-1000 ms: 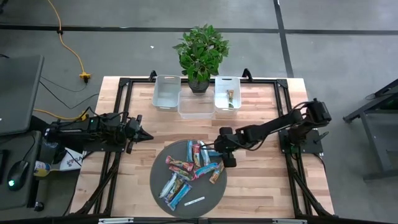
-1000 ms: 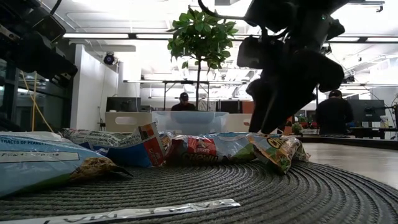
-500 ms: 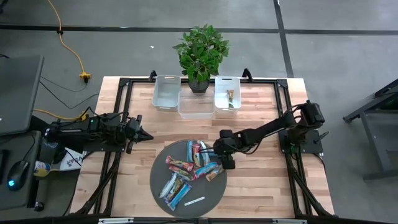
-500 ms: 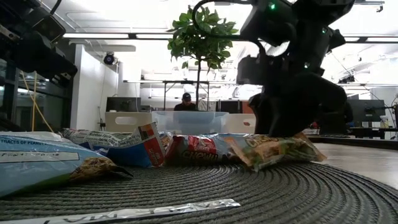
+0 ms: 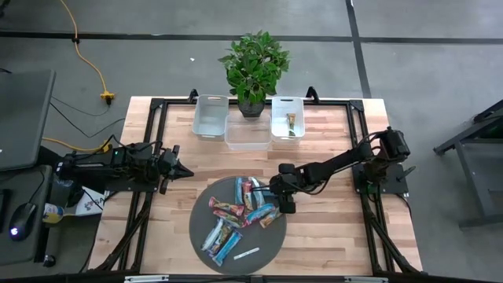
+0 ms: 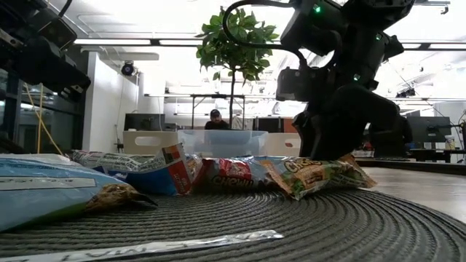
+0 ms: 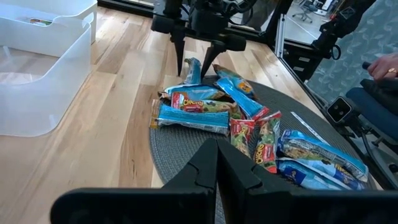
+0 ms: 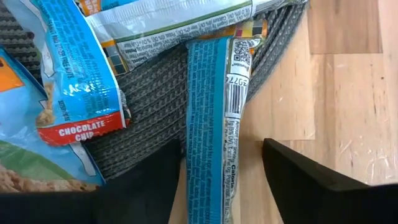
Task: Pick and place Granola Bars by type
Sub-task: Put the yellow granola bar into the white bin
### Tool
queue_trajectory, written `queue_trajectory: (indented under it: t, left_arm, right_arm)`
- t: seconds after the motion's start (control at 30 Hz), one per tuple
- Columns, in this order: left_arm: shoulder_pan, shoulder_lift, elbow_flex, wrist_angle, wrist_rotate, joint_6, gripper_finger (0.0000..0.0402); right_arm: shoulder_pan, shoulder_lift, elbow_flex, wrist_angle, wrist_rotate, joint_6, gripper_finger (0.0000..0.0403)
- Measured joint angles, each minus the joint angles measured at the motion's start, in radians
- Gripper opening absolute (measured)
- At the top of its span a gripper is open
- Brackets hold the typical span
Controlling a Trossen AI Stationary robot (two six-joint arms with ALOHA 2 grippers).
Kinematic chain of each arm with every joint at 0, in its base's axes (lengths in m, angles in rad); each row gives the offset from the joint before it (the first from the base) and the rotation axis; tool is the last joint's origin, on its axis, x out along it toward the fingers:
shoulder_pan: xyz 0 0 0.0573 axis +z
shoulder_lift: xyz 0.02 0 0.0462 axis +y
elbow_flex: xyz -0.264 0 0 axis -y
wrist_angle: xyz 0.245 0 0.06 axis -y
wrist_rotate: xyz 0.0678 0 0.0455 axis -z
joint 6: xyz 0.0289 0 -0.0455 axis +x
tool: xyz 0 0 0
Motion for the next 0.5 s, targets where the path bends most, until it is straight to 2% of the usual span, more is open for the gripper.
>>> queue_trajectory:
  t: [0.3,0.5]
  left_arm:
    - [0.0,0.0,0.0,0.0,0.0,0.0,0.0001]
    - [0.0,0.0,0.0,0.0,-0.001,0.0,0.0001]
  right_arm:
    - [0.0,0.0,0.0,-0.007,-0.011,0.039,0.015]
    - [-0.001,-0.025,-0.003,-0.032,-0.022,0.09,0.0129]
